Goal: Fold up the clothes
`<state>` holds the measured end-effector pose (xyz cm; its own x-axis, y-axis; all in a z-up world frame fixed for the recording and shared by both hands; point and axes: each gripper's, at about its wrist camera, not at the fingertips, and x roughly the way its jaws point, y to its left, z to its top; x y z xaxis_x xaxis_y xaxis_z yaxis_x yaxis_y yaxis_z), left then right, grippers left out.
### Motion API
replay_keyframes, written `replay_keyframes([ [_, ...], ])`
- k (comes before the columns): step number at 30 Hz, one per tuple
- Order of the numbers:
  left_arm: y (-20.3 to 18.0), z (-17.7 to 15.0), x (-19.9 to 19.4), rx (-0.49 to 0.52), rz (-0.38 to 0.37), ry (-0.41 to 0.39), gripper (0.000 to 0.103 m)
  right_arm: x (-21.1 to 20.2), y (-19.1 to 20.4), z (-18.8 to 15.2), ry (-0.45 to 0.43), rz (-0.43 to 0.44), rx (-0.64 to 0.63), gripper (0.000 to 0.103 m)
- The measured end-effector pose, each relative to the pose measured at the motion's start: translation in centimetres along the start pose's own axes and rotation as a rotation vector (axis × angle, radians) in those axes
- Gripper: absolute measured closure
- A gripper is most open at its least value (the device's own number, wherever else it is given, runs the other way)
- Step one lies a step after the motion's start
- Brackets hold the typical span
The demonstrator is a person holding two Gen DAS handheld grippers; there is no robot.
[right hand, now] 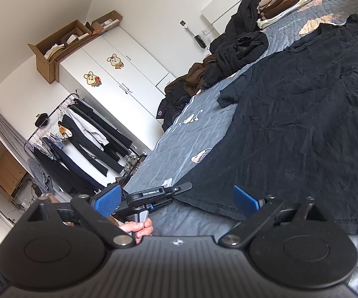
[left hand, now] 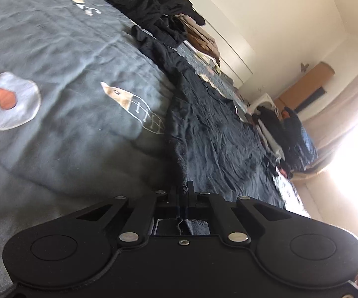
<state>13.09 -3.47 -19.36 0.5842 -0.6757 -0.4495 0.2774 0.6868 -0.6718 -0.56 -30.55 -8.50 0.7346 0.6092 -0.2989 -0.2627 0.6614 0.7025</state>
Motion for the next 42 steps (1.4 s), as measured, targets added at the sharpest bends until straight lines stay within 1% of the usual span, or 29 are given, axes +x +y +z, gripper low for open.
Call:
replay_keyframes([
  [3,-0.1,0.0,0.0,0.006,0.003,0.007,0.100,-0.9,-0.1,1.2,-0.012,-0.009,0.015,0.007],
  [7,-0.2,0.0,0.1,0.021,0.012,0.017,0.100,-4.5,-0.3,4.8,-0.048,-0.059,0.000,0.007],
  [9,-0.2,0.0,0.2,0.021,0.014,0.018,0.100,-6.8,-0.5,6.4,-0.057,-0.108,-0.030,0.007],
  [13,-0.3,0.1,0.4,0.025,0.019,0.020,0.100,-11.5,-2.1,8.2,-0.053,-0.203,-0.056,0.007],
  [16,-0.2,0.0,0.5,0.028,0.026,0.021,0.100,-14.5,-4.5,7.7,-0.060,-0.237,-0.003,0.007],
  [21,-0.2,-0.2,0.8,0.028,0.039,0.024,0.100,-17.9,-9.7,4.9,-0.065,-0.252,0.110,0.007],
  [25,0.0,-0.3,1.0,0.028,0.050,0.026,0.100,-19.7,-14.6,1.9,-0.084,-0.283,0.231,0.007],
  [30,0.1,-0.4,1.2,0.026,0.060,0.031,0.100,-19.7,-19.7,-0.1,-0.095,-0.310,0.340,0.007],
  [34,0.4,-0.5,1.3,0.023,0.062,0.035,0.100,-18.4,-21.3,-0.3,-0.077,-0.309,0.335,0.007],
  [36,0.5,-0.5,1.4,0.023,0.062,0.038,0.100,-17.6,-21.7,-0.2,-0.066,-0.297,0.326,0.007],
  [42,0.8,-0.6,1.5,0.017,0.060,0.036,0.099,-15.2,-22.5,0.4,-0.036,-0.309,0.282,0.007],
])
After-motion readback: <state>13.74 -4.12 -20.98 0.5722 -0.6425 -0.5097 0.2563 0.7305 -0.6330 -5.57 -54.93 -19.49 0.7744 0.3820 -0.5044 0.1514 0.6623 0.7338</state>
